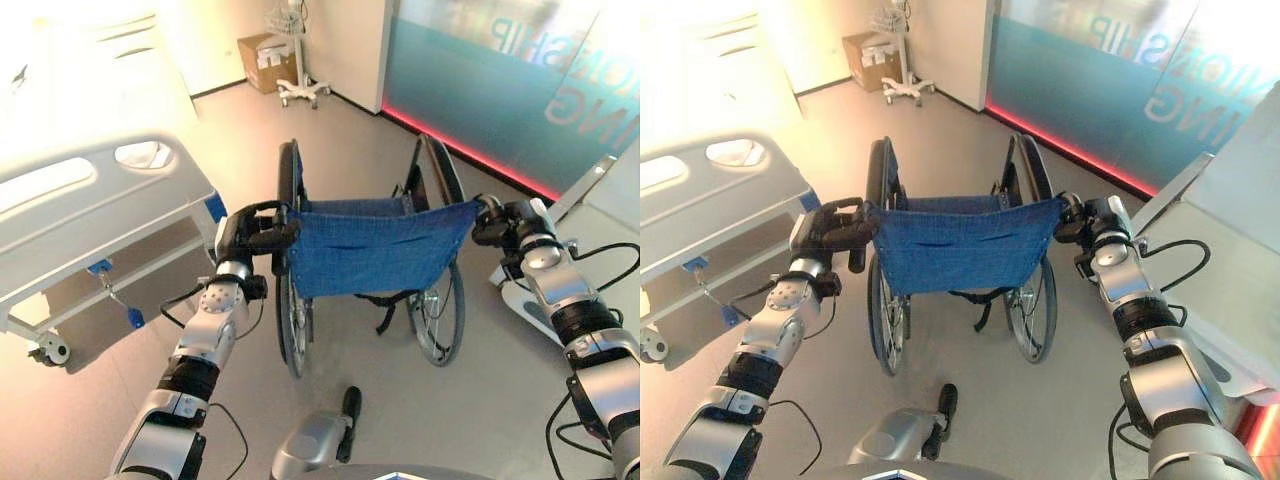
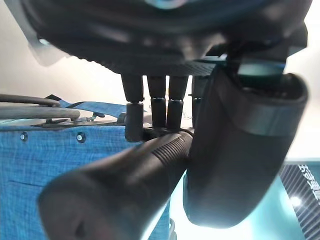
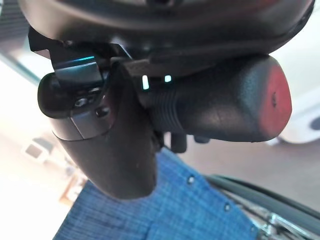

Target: Push the wheelchair next to the bed

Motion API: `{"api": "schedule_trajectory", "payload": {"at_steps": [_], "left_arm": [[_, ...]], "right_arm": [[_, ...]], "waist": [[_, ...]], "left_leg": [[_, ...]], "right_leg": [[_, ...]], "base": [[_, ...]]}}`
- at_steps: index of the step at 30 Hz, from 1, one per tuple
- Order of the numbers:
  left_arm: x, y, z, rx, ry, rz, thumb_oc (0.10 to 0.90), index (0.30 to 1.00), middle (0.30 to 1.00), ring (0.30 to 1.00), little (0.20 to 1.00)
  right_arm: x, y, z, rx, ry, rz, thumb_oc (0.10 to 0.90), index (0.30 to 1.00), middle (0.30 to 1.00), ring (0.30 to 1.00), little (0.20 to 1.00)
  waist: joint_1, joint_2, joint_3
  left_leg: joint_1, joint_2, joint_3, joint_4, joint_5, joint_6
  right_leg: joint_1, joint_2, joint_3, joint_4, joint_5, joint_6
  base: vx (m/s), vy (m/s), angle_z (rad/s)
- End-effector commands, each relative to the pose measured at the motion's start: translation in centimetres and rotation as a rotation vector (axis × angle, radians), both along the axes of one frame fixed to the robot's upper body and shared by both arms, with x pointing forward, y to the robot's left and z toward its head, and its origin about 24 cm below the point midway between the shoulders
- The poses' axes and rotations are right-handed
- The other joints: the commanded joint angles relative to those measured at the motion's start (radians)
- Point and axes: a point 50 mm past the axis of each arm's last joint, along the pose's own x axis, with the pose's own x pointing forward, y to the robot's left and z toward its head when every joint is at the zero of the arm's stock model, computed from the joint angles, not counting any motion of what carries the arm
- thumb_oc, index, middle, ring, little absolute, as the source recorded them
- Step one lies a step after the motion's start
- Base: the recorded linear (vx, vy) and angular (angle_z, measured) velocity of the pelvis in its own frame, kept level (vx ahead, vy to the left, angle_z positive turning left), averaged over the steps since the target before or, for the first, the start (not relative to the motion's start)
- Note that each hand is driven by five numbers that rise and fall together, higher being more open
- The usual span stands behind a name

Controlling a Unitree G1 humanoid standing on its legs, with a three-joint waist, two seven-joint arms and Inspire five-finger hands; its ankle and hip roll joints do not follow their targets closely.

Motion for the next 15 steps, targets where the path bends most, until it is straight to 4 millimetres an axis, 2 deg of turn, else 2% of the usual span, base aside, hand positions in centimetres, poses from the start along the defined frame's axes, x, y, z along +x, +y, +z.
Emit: {"api": "schedule_trajectory", "payload": {"at_steps": [1, 3, 5, 6, 8, 9, 11, 13, 15], "left_arm": [[-1.1, 0.2, -2.5, 0.205, 0.124, -0.104, 0.4, 0.3, 0.3, 0.3, 0.3], [-1.0, 0.3, -2.4, 0.203, 0.121, -0.098, 0.4, 0.3, 0.3, 0.3, 0.3], [-0.5, 0.2, -2.0, 0.204, 0.105, -0.095, 0.4, 0.3, 0.3, 0.3, 0.3], [-0.3, 0.1, -1.7, 0.206, 0.099, -0.1, 0.4, 0.3, 0.3, 0.3, 0.3], [0.2, 0.0, -1.3, 0.208, 0.09, -0.111, 0.4, 0.3, 0.3, 0.3, 0.3], [0.5, -0.1, -0.9, 0.207, 0.082, -0.121, 0.4, 0.3, 0.3, 0.3, 0.3], [0.9, -0.4, -0.5, 0.202, 0.07, -0.131, 0.4, 0.3, 0.3, 0.3, 0.3], [1.1, -0.7, -0.5, 0.198, 0.067, -0.138, 0.4, 0.3, 0.3, 0.3, 0.3], [1.1, -1.2, -0.4, 0.193, 0.067, -0.139, 0.4, 0.3, 0.3, 0.3, 0.3]], "right_arm": [[0.0, 2.5, 0.4, -0.022, -0.068, 0.187, 0.4, 0.3, 0.3, 0.3, 0.3], [0.1, 3.1, 0.3, -0.032, -0.066, 0.202, 0.4, 0.3, 0.3, 0.3, 0.3], [0.4, 3.4, 0.4, -0.045, -0.079, 0.206, 0.4, 0.3, 0.3, 0.3, 0.3], [0.5, 3.2, 0.5, -0.046, -0.088, 0.199, 0.4, 0.3, 0.3, 0.3, 0.3], [0.7, 3.0, 0.8, -0.051, -0.101, 0.185, 0.4, 0.3, 0.3, 0.3, 0.3], [0.8, 2.9, 1.3, -0.063, -0.112, 0.179, 0.4, 0.3, 0.3, 0.3, 0.3], [0.9, 2.8, 1.9, -0.079, -0.124, 0.175, 0.4, 0.3, 0.3, 0.3, 0.3], [0.9, 2.8, 2.3, -0.09, -0.131, 0.173, 0.4, 0.3, 0.3, 0.3, 0.3], [0.9, 3.2, 2.7, -0.106, -0.135, 0.181, 0.4, 0.3, 0.3, 0.3, 0.3]], "waist": [[0.004, -0.017, -0.028], [-0.006, -0.003, -0.03], [-0.031, 0.019, -0.006], [-0.04, 0.019, 0.001], [-0.06, 0.009, 0.016], [-0.078, -0.004, 0.022], [-0.102, -0.018, 0.027], [-0.119, -0.024, 0.029], [-0.135, -0.039, 0.033]], "left_leg": [[-0.001, -0.032, -0.006, 0.02, -0.079, -0.026], [0.029, -0.017, -0.007, 0.027, -0.096, -0.03], [0.088, 0.007, -0.019, 0.033, -0.126, -0.034], [0.103, 0.006, -0.033, 0.042, -0.142, -0.036], [0.13, -0.008, -0.068, 0.053, -0.179, -0.039], [0.138, -0.022, -0.101, 0.058, -0.207, -0.039], [0.153, -0.034, -0.142, 0.072, -0.25, -0.037], [0.163, -0.036, -0.172, 0.094, -0.281, -0.036], [0.168, -0.044, -0.204, 0.137, -0.32, -0.033]], "right_leg": [[-0.054, -0.199, -0.048, 0.262, 0.259, 0.118], [-0.119, -0.246, -0.058, 0.225, 0.306, 0.115], [-0.219, -0.275, -0.062, 0.132, 0.3, 0.092], [-0.247, -0.281, -0.06, 0.055, 0.32, 0.088], [-0.292, -0.297, -0.038, -0.07, 0.377, 0.101], [-0.329, -0.304, -0.001, -0.161, 0.427, 0.12], [-0.357, -0.322, 0.047, -0.284, 0.484, 0.146], [-0.365, -0.324, 0.081, -0.333, 0.497, 0.155], [-0.376, -0.323, 0.129, -0.301, 0.505, 0.16]], "base": [[0.42, 0.056, 0.05], [0.38, -0.017, 0.03], [0.35, -0.149, -0.04], [0.32, -0.219, 0.43], [0.33, -0.248, 0.76], [0.39, -0.282, 0.7], [0.46, -0.313, 0.73], [0.42, -0.271, 0.68], [0.47, -0.351, 0.61]]}}
